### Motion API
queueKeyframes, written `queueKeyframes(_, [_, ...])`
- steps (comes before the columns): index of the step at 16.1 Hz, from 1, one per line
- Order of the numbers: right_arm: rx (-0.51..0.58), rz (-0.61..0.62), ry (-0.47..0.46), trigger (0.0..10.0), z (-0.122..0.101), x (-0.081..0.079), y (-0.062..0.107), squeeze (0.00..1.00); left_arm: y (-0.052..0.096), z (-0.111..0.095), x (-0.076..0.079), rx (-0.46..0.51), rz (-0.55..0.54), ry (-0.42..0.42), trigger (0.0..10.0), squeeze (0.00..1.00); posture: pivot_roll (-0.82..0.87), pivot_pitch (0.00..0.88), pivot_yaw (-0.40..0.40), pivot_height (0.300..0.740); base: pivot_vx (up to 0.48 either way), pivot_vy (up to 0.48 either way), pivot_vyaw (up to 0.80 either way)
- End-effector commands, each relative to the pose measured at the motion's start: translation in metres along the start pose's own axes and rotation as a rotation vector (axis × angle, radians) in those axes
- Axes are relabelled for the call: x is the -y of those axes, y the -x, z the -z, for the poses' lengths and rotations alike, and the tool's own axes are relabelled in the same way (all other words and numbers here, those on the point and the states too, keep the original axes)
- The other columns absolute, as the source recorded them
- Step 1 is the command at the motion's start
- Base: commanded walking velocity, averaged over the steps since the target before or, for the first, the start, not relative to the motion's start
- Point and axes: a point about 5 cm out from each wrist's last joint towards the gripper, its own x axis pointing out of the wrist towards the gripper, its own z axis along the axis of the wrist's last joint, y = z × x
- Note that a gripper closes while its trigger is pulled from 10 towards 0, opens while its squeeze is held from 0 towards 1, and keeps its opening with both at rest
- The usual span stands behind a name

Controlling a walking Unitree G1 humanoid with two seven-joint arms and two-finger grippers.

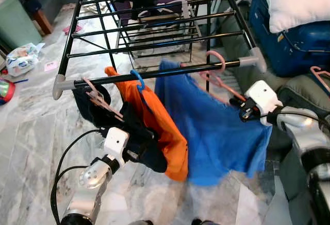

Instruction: Hang hanger

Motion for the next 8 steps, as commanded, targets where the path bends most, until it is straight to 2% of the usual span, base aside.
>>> queueKeyframes(1, [0.177,0.101,-0.006,0.0,-0.025,0.005,0.004,0.00,0.004,0.005,-0.001,-0.018,-0.010,0.002,10.0,0.00,-0.08,0.131,0.105,0.740,0.000,0.000,0.00])
queueKeyframes(4, [0.238,0.209,-0.051,0.0,-0.022,-0.008,0.017,0.00,0.002,0.006,0.002,-0.020,-0.005,0.005,10.0,0.00,-0.10,0.133,0.105,0.740,0.000,0.000,0.00])
queueKeyframes(6, [0.238,0.328,-0.122,0.0,-0.012,-0.027,0.034,0.00,-0.001,0.003,0.002,-0.014,0.010,0.005,10.0,0.00,-0.12,0.137,0.114,0.740,0.000,0.000,0.00])
queueKeyframes(8, [0.206,0.414,-0.205,0.0,0.000,-0.052,0.049,0.00,-0.005,0.003,0.001,-0.030,-0.002,-0.007,10.0,0.00,-0.14,0.140,0.122,0.740,0.000,0.000,0.00])
